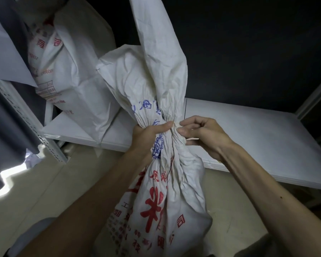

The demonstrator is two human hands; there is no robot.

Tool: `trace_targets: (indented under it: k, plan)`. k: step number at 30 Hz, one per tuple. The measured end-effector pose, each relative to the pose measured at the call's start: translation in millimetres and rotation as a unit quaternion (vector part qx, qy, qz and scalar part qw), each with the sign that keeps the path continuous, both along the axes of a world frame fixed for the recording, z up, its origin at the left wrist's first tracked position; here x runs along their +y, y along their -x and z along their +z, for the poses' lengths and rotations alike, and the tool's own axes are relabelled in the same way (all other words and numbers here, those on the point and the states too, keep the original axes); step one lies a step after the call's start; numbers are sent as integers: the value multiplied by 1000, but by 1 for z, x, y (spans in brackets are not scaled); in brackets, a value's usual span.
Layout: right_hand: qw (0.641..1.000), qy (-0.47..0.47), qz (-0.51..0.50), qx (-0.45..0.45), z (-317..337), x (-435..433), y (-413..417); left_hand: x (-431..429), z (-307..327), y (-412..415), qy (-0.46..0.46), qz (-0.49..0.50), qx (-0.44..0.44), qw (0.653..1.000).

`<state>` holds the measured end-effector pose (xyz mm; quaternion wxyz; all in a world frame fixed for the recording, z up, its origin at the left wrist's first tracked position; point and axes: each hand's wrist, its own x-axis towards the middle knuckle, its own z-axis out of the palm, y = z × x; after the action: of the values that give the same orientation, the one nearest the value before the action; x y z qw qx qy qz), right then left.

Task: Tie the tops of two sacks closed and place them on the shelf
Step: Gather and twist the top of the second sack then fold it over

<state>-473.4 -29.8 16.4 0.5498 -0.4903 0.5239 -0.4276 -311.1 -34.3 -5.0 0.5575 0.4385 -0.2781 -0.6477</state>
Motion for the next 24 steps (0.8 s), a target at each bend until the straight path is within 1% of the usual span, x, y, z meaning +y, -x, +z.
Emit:
trace_targets:
  k: [2, 3, 4, 6, 8, 11, 12, 15, 16, 17, 18, 20, 21, 22, 24]
  plan:
    - [998, -46, 37, -10, -4, -3, 0, 0, 1, -1, -9, -7, 4, 1000]
    - [997, -52, 65, 3, -6, -4, 0, 0, 1, -2, -12, -9, 6, 1000]
    - [995, -41, 90, 30, -8, -3, -1, -1, 1, -2, -14, -11, 7, 1000]
    - [992, 2, 100, 79, -9, -2, -3, -2, 2, -4, -14, -15, 1, 1000]
    - [988, 47, 74, 123, -8, -1, -5, -1, 3, -2, -5, -12, -10, 1000]
    - [973, 114, 10, 199, -12, 0, -9, 1, 0, 2, 13, 31, -54, 998]
    - [970, 127, -5, 205, -13, 1, -11, 1, -2, 2, 17, 43, -66, 997]
    - [972, 144, -38, 182, -14, 3, -17, -2, -6, -1, 20, 52, -87, 995]
    - [966, 152, -57, 202, -13, 3, -17, -3, -6, -3, 17, 52, -89, 995]
    - [951, 165, -84, 248, -11, 3, -16, -4, -6, -4, 14, 54, -86, 995]
    - [923, 187, -119, 316, -10, 4, -14, -5, -6, -4, 13, 54, -79, 995]
    - [835, 240, -174, 464, -7, 7, -12, -5, -6, -6, 13, 41, -70, 997]
    - [794, 270, -183, 513, -7, 9, -14, -4, -6, -6, 13, 30, -66, 997]
    - [761, 301, -181, 545, -10, 10, -18, -4, -6, -5, 14, 20, -62, 998]
    - [720, 337, -154, 587, -18, 14, -30, 0, -4, -2, 20, 1, -49, 999]
